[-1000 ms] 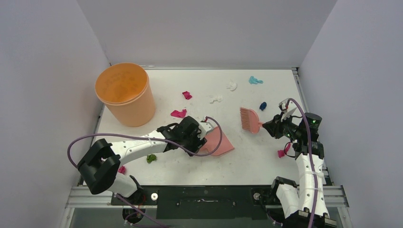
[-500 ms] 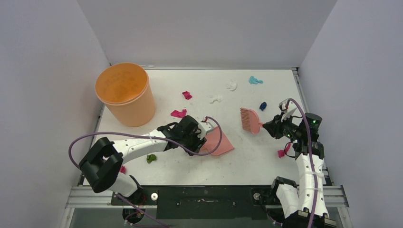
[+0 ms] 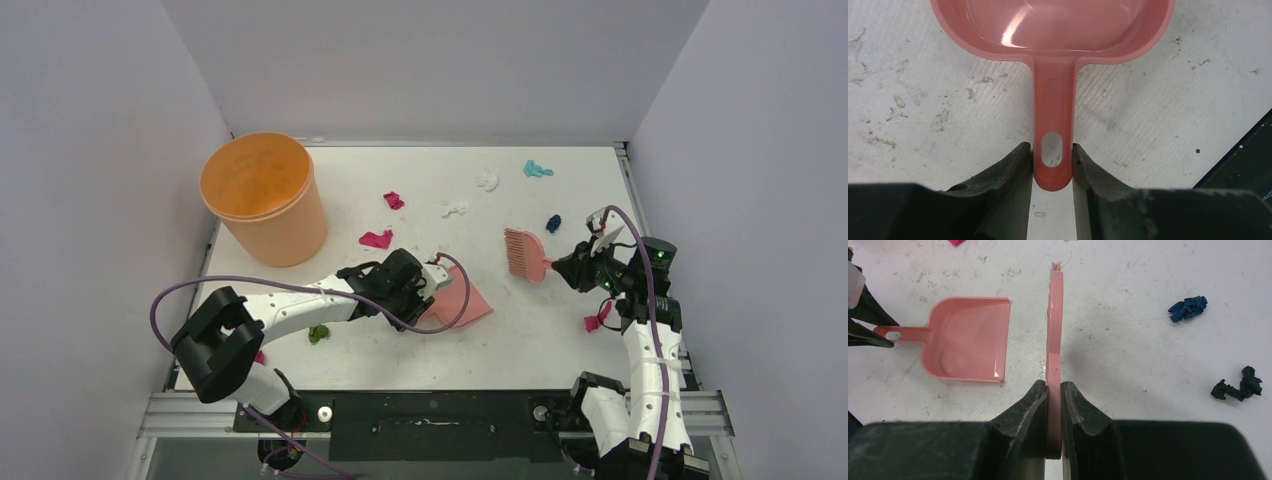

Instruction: Sweep away the paper scraps from the table

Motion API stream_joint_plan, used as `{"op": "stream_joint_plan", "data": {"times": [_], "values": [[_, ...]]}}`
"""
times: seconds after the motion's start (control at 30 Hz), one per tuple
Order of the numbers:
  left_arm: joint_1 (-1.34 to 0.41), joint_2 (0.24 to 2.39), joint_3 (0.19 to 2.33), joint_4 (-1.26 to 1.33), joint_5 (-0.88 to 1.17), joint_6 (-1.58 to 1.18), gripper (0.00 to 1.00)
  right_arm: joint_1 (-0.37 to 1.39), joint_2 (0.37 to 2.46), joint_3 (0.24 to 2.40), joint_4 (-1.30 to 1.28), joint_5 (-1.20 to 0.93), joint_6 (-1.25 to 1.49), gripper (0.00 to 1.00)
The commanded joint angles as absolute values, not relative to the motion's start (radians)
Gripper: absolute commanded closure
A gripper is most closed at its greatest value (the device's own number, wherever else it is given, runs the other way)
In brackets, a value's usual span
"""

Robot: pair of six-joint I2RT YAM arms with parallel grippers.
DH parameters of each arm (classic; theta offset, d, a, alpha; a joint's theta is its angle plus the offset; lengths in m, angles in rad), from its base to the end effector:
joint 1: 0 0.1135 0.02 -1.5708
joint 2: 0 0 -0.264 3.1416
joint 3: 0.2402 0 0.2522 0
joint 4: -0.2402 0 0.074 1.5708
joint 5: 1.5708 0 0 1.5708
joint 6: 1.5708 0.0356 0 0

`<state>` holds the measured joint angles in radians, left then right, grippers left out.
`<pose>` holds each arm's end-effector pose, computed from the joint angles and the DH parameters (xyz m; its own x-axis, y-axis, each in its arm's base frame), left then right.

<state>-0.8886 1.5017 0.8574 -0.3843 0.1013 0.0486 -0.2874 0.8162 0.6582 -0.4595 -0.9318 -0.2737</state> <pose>0.1801 -0.2275 0.1840 -0.5003 0.6926 -0.5196 0.8304 0.5538 -0.0615 0.1694 -0.0203 0.2714 -0.4106 -0.0467 -0.9106 -0.5916 0.7736 0.2271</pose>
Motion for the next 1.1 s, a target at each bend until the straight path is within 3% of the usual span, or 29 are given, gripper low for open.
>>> {"op": "stream_joint_plan", "data": {"times": [0.0,0.23,0.4,0.63,0.77,1.07], "values": [[-0.858,1.408,0.881,-0.347,0.027,0.015,0.86,-0.291,0.808,0.7,-0.416,-0.963,-0.274,0.95],[-0.674,1.203,0.828,-0.25,0.007,-0.115,1.0,-0.219,0.761,0.716,-0.429,-1.134,-0.193,0.95],[-0.636,1.034,0.753,-0.145,-0.065,-0.147,1.0,-0.031,0.813,0.846,-0.568,-1.161,-0.284,0.95],[-0.591,0.876,0.689,-0.035,-0.088,-0.141,1.0,0.266,1.017,0.919,-0.36,-1.079,-0.017,0.95],[-0.569,0.794,0.664,-0.014,-0.161,-0.138,1.0,0.495,1.168,0.993,-0.344,-0.917,-0.005,0.95],[-0.406,0.583,0.599,0.087,-0.235,-0.22,1.0,0.71,1.501,1.091,-0.008,-0.861,0.37,0.95]]}}
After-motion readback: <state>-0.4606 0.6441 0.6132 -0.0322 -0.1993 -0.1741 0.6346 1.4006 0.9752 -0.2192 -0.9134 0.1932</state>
